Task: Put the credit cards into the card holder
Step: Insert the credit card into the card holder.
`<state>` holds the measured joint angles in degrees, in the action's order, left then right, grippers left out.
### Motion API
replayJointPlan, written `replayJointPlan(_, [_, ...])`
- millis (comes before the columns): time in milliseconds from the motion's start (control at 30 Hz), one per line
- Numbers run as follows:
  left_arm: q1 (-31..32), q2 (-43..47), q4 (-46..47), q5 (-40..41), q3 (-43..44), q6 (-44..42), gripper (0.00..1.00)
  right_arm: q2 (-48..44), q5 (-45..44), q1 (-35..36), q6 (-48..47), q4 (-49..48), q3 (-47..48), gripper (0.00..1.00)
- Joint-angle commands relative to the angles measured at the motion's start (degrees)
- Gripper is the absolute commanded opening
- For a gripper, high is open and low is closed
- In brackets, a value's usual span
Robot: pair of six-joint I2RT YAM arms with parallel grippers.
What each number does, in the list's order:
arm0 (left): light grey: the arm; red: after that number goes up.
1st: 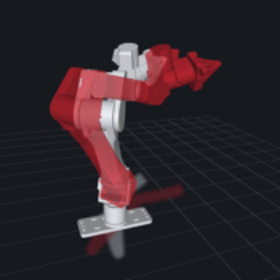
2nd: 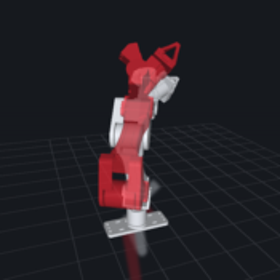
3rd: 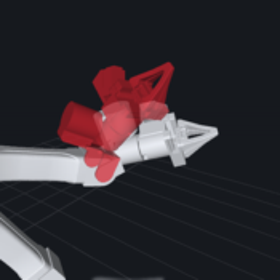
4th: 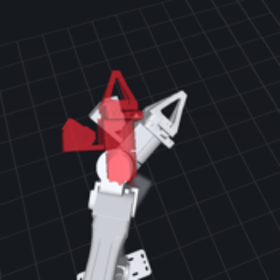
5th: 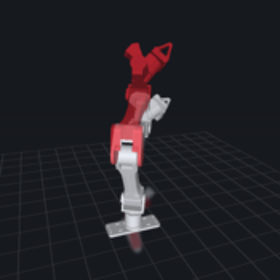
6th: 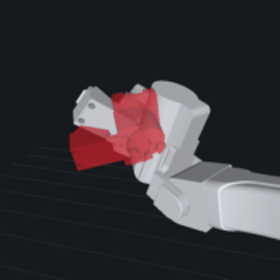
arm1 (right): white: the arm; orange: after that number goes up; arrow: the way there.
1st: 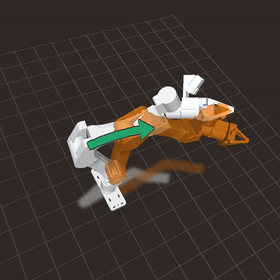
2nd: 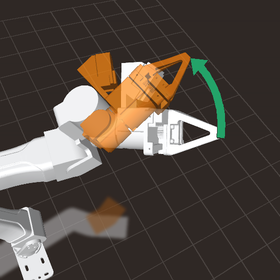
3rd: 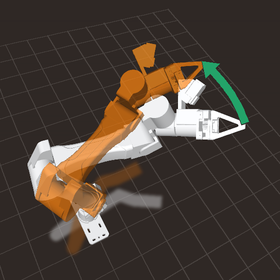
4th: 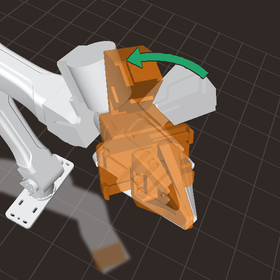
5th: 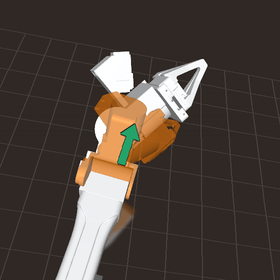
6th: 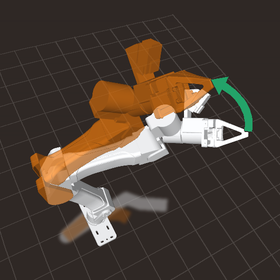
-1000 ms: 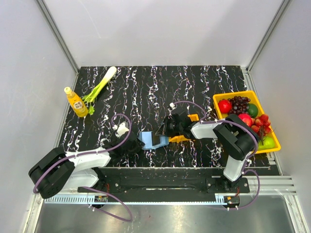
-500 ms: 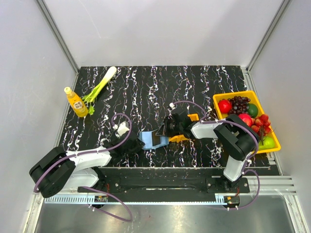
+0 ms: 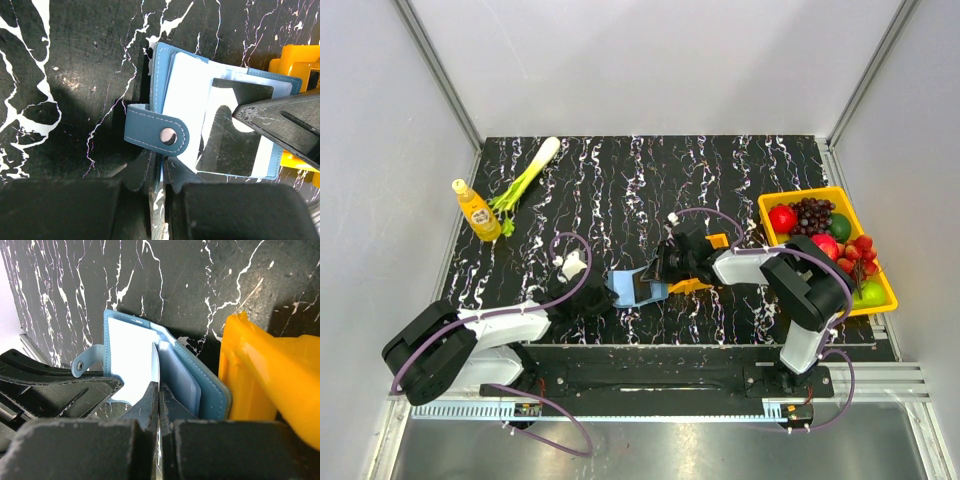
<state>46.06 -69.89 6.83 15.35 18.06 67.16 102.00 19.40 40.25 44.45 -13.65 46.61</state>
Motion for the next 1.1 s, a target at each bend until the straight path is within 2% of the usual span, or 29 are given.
replayJointPlan(0, [-0.1,-1.13,-4.9,2.4,-0.66,-0.71,0.1,2.68,-1.46,0.44,-0.85,0.21,1.11,0.0])
replayJointPlan(433, [-0.1,0.37,-6.3,3.01,-1.8,-0.09,0.09,1.54,-7.62,-0.08,-2.17,0.03,-0.03,0.0])
replayJointPlan(700, [-0.1,0.45,-6.3,2.93,-1.8,-0.1,0.09,4.26,-3.76,-0.08,-0.59,-3.93,-0.99,0.0])
replayJointPlan(933, [-0.1,0.89,-6.22,3.01,-2.33,0.26,0.11,3.82,-4.19,0.36,-0.67,-1.3,-1.26,0.02])
replayJointPlan(1067, [-0.18,1.24,-6.74,3.63,-2.24,0.52,0.09,2.25,-9.46,0.27,-2.52,3.62,-0.21,0.06])
